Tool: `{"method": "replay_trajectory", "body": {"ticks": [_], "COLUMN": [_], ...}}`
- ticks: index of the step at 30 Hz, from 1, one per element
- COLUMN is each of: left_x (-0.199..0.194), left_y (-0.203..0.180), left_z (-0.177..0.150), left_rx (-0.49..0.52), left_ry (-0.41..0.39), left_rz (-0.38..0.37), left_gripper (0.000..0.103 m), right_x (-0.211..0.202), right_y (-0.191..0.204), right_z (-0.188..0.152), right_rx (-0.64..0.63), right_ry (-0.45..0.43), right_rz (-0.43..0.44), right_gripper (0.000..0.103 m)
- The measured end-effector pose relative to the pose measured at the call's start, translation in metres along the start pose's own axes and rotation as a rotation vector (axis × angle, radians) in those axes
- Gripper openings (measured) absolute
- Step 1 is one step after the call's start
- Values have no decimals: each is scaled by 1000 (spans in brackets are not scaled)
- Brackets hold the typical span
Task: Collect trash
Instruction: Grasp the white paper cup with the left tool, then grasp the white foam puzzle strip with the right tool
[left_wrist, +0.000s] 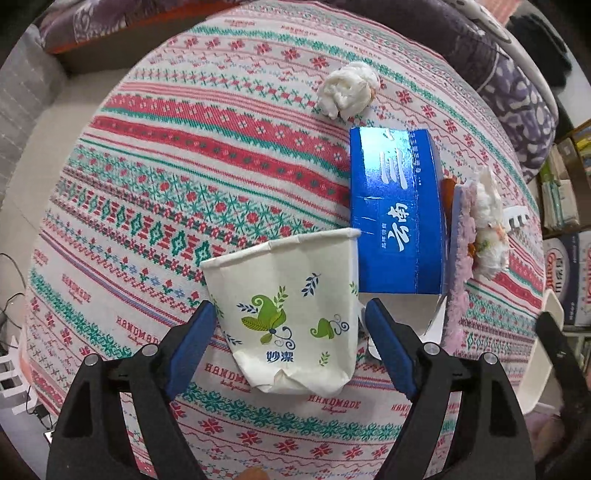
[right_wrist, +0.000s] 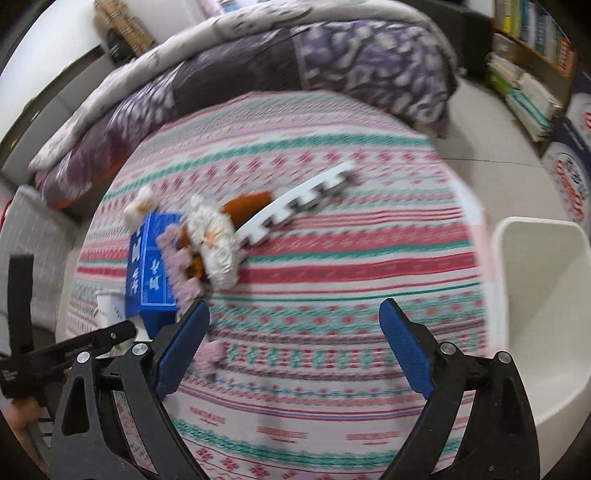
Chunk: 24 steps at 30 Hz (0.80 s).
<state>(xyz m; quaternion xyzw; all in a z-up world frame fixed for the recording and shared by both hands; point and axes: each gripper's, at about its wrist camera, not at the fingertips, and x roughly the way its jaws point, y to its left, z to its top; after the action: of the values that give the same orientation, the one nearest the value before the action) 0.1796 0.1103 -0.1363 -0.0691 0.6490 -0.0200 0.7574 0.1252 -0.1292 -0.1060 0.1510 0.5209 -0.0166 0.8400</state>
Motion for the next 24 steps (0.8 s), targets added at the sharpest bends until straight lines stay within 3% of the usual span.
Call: {"method": "replay_trajectory", "body": {"ticks": [5,11,13,17,24], "left_x": [3,-28,-40,-62,-81], "left_y": [16,29,32,35,30], "left_z": [-6,-17,-18,-21,-19], "left_rx": [14,26,21,11,3], "left_ry": [7,-61,-87,-139,-181], "left_rz": [7,-5,-1,8,-11], "left_gripper": [71,67,67,67,67], "right_x": [18,32,34,43,45], "right_y": [21,47,53,66,84], "right_z": [-10,-21,-23,-29,-37], "right_rx": [-66,-199,-232,-285,-359], "right_ry": [38,68,62,82,78], "right_rz": [11,12,7,13,49], "right_gripper": [89,89,87,69,65]}}
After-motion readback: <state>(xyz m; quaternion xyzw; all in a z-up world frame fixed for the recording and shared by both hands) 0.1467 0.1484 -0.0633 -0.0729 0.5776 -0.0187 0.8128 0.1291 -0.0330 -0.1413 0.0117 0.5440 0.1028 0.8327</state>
